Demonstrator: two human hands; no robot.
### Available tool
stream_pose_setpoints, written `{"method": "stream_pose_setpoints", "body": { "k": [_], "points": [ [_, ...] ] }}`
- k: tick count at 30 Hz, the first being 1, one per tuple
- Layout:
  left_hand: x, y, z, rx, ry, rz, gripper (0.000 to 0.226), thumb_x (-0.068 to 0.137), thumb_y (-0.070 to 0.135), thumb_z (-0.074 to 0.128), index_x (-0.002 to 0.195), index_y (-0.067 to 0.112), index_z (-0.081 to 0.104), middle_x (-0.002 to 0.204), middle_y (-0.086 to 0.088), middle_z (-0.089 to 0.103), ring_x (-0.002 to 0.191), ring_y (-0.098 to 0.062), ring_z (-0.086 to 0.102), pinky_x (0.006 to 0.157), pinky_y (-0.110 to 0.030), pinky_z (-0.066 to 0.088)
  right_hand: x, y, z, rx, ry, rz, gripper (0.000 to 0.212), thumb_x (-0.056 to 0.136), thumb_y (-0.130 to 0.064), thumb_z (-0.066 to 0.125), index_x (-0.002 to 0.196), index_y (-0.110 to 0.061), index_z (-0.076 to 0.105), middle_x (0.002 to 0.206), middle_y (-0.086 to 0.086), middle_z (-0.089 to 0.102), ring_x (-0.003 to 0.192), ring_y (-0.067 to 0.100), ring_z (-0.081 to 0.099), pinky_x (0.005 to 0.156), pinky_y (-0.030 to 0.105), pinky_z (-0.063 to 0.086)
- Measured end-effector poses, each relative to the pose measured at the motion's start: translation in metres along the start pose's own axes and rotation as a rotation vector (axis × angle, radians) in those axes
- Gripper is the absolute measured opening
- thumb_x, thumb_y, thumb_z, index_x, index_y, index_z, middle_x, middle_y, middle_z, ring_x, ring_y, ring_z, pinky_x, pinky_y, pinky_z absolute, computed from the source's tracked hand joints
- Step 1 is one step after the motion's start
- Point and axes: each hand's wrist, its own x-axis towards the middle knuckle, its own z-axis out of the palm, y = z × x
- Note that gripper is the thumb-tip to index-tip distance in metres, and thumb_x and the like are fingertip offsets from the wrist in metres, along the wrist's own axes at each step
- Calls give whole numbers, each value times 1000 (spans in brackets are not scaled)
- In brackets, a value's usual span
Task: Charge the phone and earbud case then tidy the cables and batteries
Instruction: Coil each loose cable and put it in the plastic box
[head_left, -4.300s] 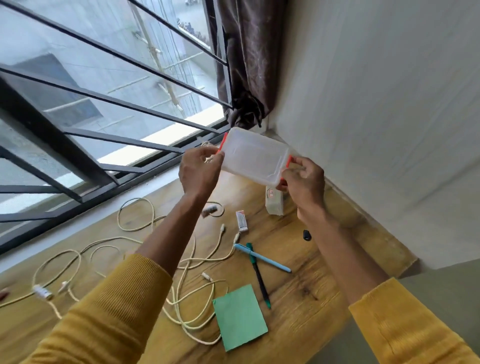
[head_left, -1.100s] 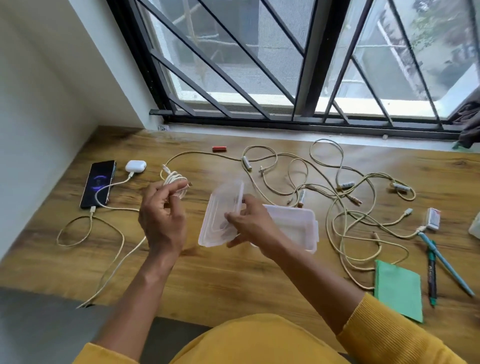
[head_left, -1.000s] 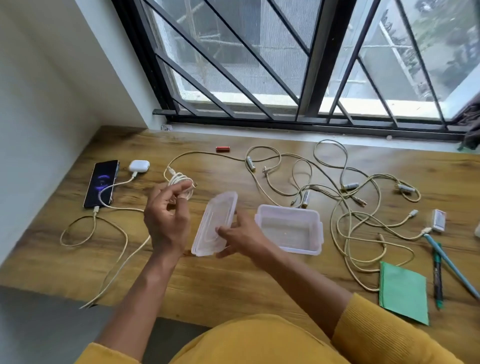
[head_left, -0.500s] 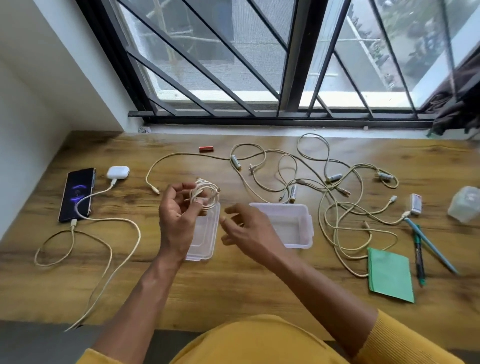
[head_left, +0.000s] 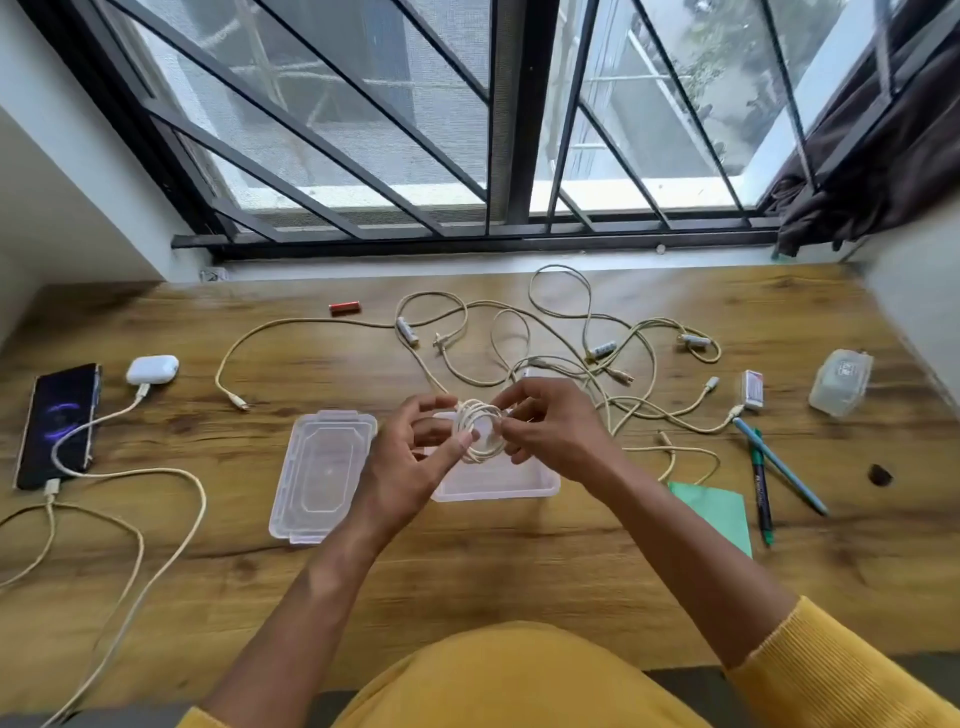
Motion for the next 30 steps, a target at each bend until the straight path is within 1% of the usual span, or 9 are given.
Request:
{"method": "stream_pose_setpoints", "body": {
  "k": [3,7,10,12,17,20,24,27,30],
  "points": [
    [2,-2,7,202,0,-21,39,89,27,84,124,34,68,94,11,79,89,-2,73,78,-28,58,12,4,-8,-158,-18,-11,11,88,-9,79,95,-16,76,76,9,76,65,25,75,64,44,66],
    [2,-1,15,412,6,-39,48,85,31,87,129,34,69,85,13,75,71,-1,68,69,-22,58,20,7,-6,-411,-69,-60,13,87,-15,77,98,-23,77,83,1,75,67,19,72,63,34,62],
    [1,0,19,627,45,-43,46,85,44,84,127,35,70,88,16,74,78,-1,69,73,-26,58,22,13,3,-516,-93,-67,16,87,-22,76,101,-28,77,88,-2,74,74,16,70,70,34,61],
    [1,0,23,755,74,-37,43,87,50,80,126,34,71,92,13,77,85,-8,72,71,-26,53,21,16,9,-571,-104,-84,18,88,-23,75,105,-27,77,92,-1,75,82,17,70,75,34,60],
    [2,-10,33,1095,199,79,26,86,44,81,106,27,81,95,5,75,96,-21,63,75,-32,50,22,25,24,-664,-106,-128,23,87,-24,72,110,-28,75,103,2,74,97,23,69,83,37,58],
    [5,-18,32,1058,232,79,31,76,39,91,101,25,78,103,1,63,100,-24,56,72,-33,50,23,28,31,-717,-91,-139,26,91,-24,71,116,-27,75,110,4,74,106,24,67,85,37,56],
    [7,-22,26,984,235,1,55,72,42,94,117,25,66,113,-2,49,103,-27,57,75,-34,49,28,33,40,-730,-59,-145,25,90,-30,76,115,-25,75,110,5,75,109,27,67,89,42,58],
    [9,-23,25,961,224,-9,61,71,44,95,118,24,62,113,-3,46,98,-26,58,75,-33,46,33,36,48,-695,-31,-92,21,85,-36,82,101,-24,74,99,2,72,101,26,66,83,40,57],
    [11,-25,26,959,209,-1,59,73,41,93,115,23,56,110,-2,41,90,-23,52,72,-32,41,34,39,54,-619,-17,-105,17,81,-30,84,85,-21,70,81,-5,62,83,17,58,69,32,43]
  ]
}}
